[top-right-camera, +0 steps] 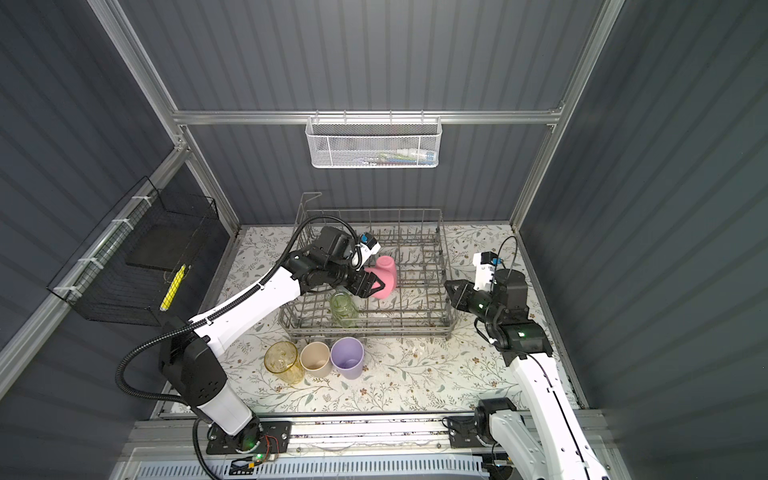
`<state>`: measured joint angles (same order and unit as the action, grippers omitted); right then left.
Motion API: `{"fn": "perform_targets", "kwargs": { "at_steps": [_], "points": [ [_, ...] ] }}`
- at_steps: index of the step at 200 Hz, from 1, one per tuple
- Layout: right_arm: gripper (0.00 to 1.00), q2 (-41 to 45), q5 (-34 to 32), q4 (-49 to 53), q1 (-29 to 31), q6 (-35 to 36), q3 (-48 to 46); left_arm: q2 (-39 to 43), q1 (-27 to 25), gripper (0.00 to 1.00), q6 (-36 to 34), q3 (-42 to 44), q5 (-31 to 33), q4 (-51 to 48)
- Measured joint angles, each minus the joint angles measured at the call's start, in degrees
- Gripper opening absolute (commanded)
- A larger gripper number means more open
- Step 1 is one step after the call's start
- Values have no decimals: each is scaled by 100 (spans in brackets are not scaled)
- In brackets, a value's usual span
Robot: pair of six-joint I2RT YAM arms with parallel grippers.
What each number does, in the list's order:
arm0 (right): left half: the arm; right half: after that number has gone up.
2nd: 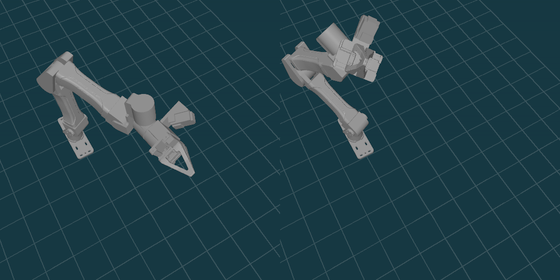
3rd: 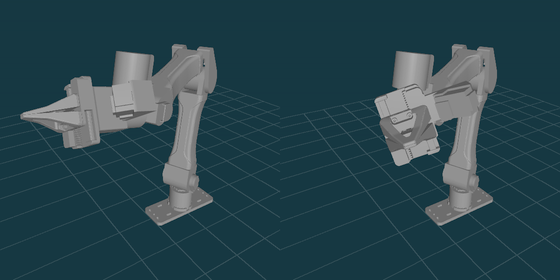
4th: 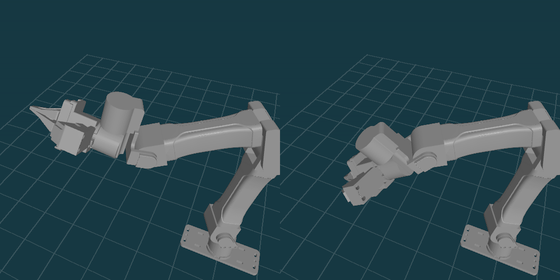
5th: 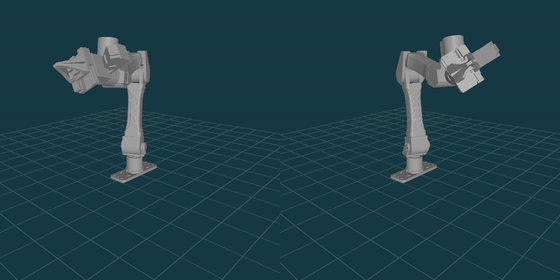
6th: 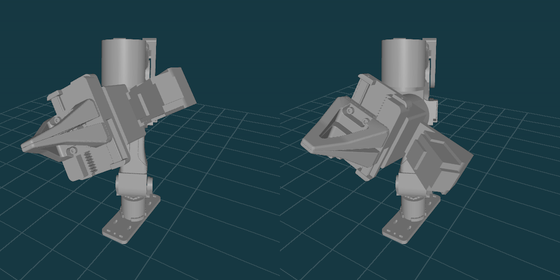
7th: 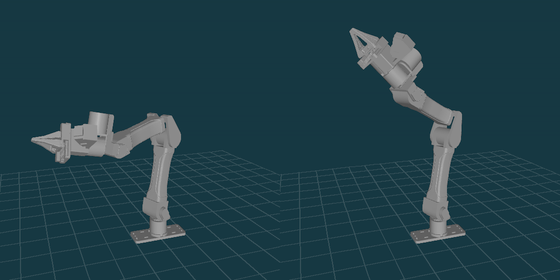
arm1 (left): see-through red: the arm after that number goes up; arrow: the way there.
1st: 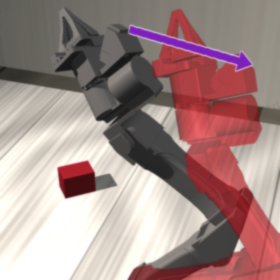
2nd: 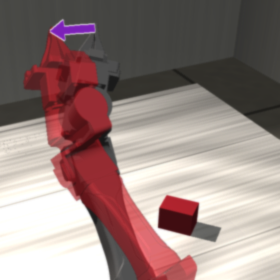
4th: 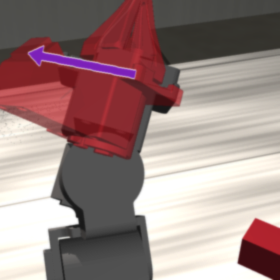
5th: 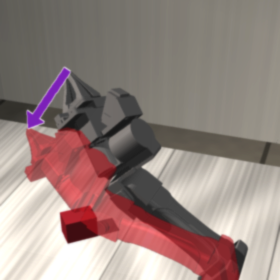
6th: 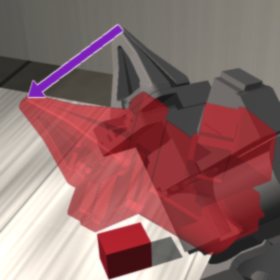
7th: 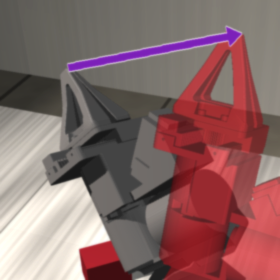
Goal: Load the cups into the dish rack
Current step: 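Turn the pink cup upside down and lower it onto the rack tines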
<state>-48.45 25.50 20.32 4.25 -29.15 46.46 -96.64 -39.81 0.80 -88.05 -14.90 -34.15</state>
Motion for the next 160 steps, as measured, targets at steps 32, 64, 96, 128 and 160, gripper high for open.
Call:
{"fn": "perform_targets", "kwargs": {
  "at_steps": [32,64,96,128,160],
  "points": [
    [18,-66,13,-20,-11,-2,-42,-214,-44,65,-44,-184,125,-153],
    [18,-68,20,-55,-15,0,-50,-431,-144,65,-87,-278,238,-339],
    [18,-70,20,-57,-24,0,-92,-638,-264,65,-162,-420,363,-507],
    [18,-72,22,-61,-26,-4,-109,-710,-330,65,-195,-472,444,-623],
    [18,-74,24,-63,-26,-7,-111,-717,-376,65,-225,-501,546,-732]
  ]
}}
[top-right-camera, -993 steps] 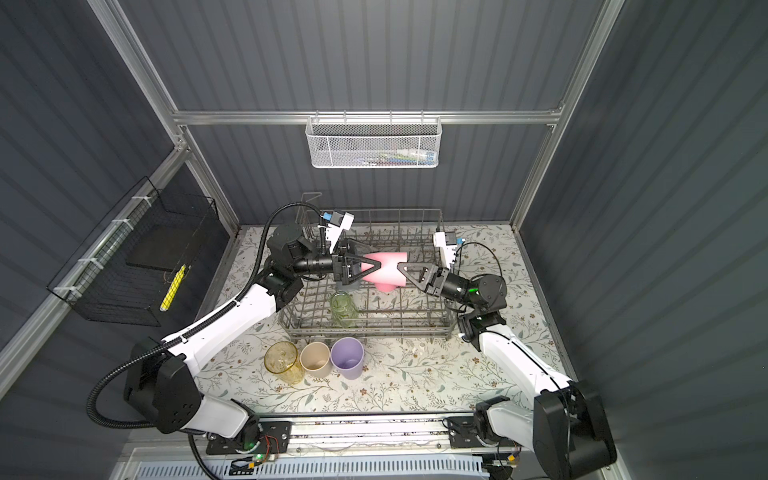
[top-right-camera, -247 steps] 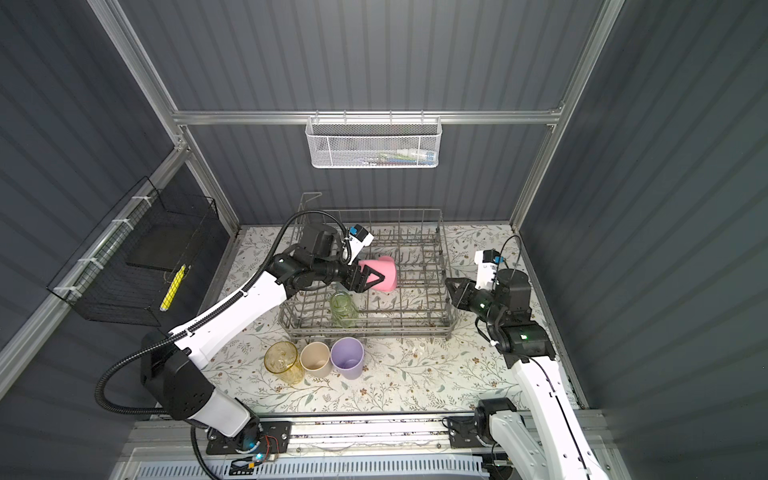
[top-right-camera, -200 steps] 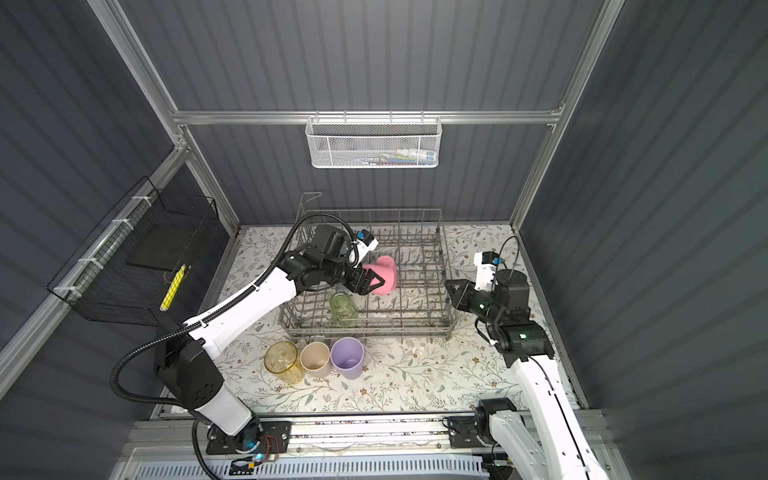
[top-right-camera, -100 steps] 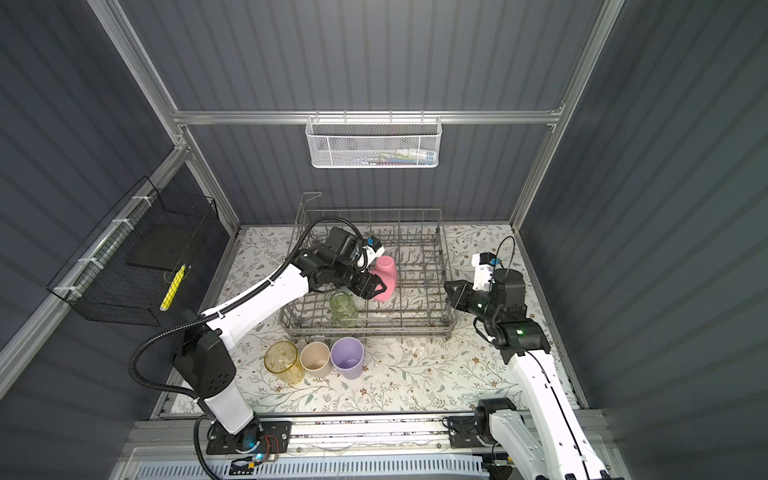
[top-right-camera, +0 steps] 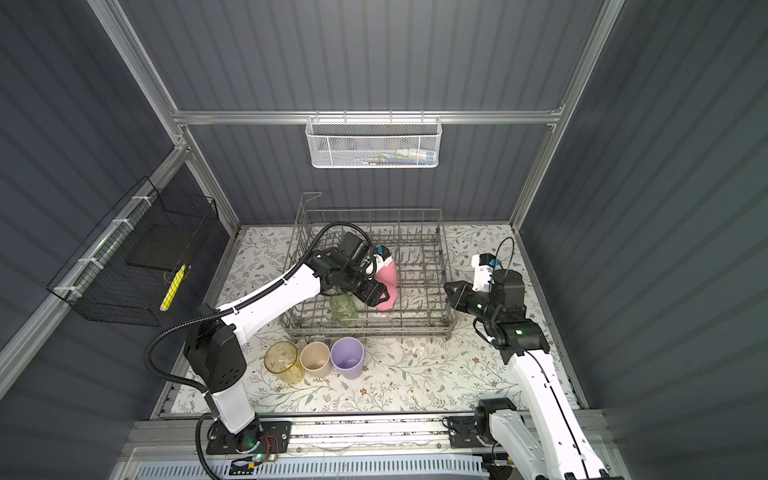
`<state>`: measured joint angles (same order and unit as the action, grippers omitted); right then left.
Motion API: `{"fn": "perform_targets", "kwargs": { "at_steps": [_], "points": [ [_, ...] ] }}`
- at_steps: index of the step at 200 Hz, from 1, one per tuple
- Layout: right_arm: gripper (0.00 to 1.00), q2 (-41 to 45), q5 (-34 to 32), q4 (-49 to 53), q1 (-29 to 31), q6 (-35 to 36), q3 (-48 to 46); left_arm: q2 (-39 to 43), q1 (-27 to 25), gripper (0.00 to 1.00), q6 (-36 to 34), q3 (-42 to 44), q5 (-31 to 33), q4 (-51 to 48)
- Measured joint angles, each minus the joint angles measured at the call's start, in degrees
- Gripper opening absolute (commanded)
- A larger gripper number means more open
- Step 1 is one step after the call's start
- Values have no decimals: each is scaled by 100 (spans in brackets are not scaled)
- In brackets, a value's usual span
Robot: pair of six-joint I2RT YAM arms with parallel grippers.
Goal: Load the cups into the dish rack
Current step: 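Turn the pink cup upside down and lower it onto the rack tines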
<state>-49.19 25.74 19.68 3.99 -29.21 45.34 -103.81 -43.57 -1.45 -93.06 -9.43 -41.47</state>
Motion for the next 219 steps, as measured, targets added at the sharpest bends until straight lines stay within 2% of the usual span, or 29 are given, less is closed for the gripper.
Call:
{"fn": "perform_targets", "kwargs": {
  "at_steps": [219],
  "points": [
    [18,-87,109,-168,-26,-28,-120,-605,-269,66,-162,-522,557,-503]
  ]
}}
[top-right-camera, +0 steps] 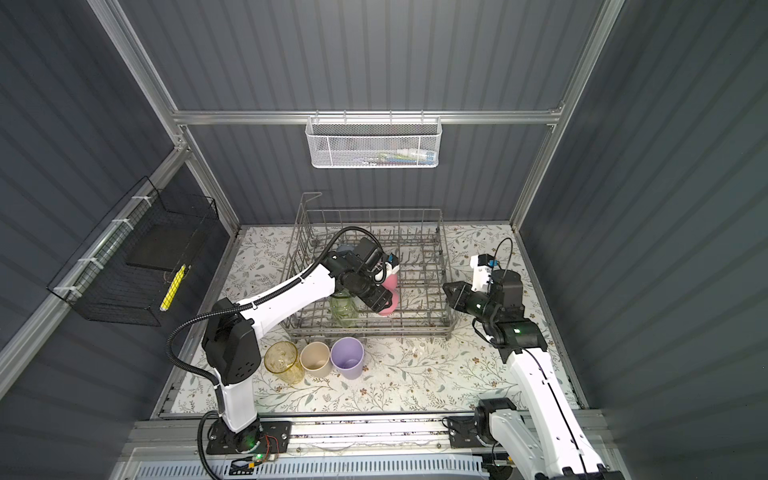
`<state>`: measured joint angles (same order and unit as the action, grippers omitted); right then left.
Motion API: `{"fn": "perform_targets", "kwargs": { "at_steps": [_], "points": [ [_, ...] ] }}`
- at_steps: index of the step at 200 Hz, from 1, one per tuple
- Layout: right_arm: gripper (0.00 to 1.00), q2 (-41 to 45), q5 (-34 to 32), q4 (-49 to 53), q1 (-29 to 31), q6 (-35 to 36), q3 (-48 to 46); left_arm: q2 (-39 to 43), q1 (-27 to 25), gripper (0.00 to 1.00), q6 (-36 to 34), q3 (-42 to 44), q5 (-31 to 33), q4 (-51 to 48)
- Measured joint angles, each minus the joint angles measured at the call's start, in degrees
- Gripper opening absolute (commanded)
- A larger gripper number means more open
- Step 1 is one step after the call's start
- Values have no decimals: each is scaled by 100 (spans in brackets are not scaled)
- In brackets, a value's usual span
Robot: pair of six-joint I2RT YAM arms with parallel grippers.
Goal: Load the cups into the dish rack
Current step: 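Turn the pink cup upside down and lower it onto the rack tines, then open the left gripper and lift it away from the placed pink cup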
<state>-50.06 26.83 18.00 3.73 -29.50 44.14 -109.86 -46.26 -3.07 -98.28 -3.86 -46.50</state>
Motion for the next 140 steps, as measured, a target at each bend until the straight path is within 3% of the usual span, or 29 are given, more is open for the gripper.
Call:
{"fn": "perform_targets", "kwargs": {
  "at_steps": [65,140],
  "points": [
    [18,-4,26,-24,-7,0,-42,-485,-144,68,-39,-549,391,-341],
    [18,-35,105,-42,-22,0,-109,-885,-306,78,-42,-1084,894,-879]
  ]
}}
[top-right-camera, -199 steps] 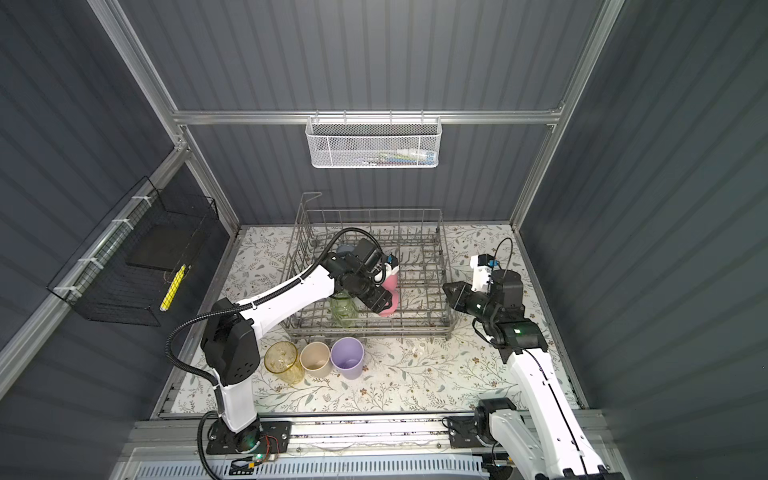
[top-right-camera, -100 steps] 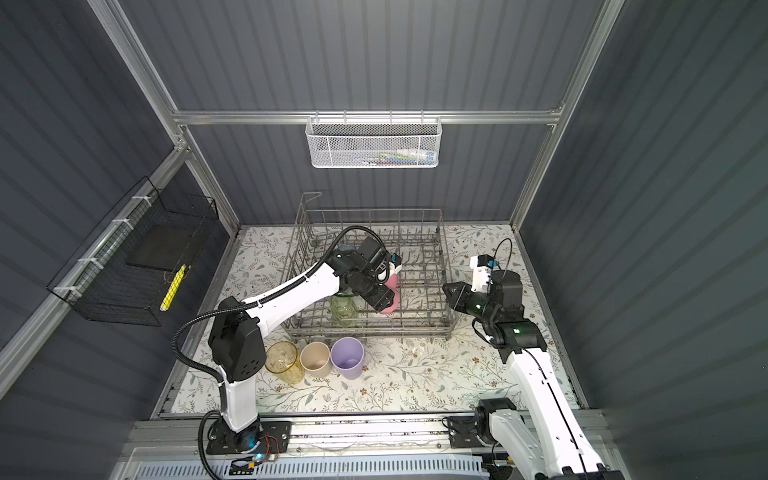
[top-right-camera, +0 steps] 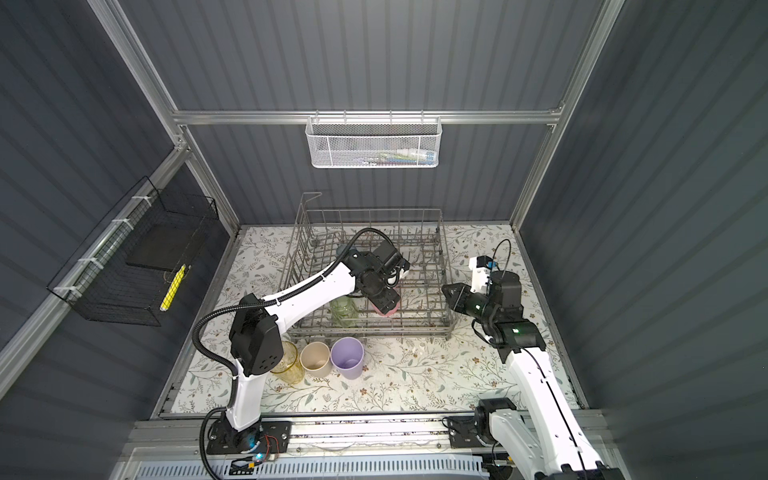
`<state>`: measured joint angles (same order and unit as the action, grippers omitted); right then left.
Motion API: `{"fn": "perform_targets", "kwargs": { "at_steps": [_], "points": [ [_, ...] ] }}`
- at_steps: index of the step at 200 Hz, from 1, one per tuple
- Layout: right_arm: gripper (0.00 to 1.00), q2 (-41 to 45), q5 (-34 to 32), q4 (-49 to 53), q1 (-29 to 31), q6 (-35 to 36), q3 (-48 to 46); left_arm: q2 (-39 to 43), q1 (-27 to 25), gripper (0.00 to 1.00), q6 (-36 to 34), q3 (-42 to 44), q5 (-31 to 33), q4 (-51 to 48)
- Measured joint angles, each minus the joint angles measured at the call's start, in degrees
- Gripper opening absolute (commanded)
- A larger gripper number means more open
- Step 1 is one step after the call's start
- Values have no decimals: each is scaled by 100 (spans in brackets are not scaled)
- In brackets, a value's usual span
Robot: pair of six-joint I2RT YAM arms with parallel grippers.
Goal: Load the cups into the dish rack
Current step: 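Open the left gripper and lift it away from the placed pink cup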
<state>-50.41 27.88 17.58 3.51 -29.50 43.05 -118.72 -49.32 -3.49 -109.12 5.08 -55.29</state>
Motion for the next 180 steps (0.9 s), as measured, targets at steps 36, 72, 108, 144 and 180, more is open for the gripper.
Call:
{"fn": "perform_targets", "kwargs": {
  "at_steps": [36,72,108,144,180],
  "points": [
    [18,-13,28,-9,-11,0,-28,-87,-42,87,2,-87,151,-203],
    [18,-59,48,-20,-17,0,-28,-120,-52,93,2,-87,227,-391],
    [18,-66,83,-24,-20,0,-28,-120,-55,94,2,-192,245,-428],
    [18,-70,92,-26,-22,0,-28,-15,-63,94,11,-234,214,-411],
    [18,-96,125,-39,-31,0,-28,804,-63,94,118,-87,186,-39]
  ]
}}
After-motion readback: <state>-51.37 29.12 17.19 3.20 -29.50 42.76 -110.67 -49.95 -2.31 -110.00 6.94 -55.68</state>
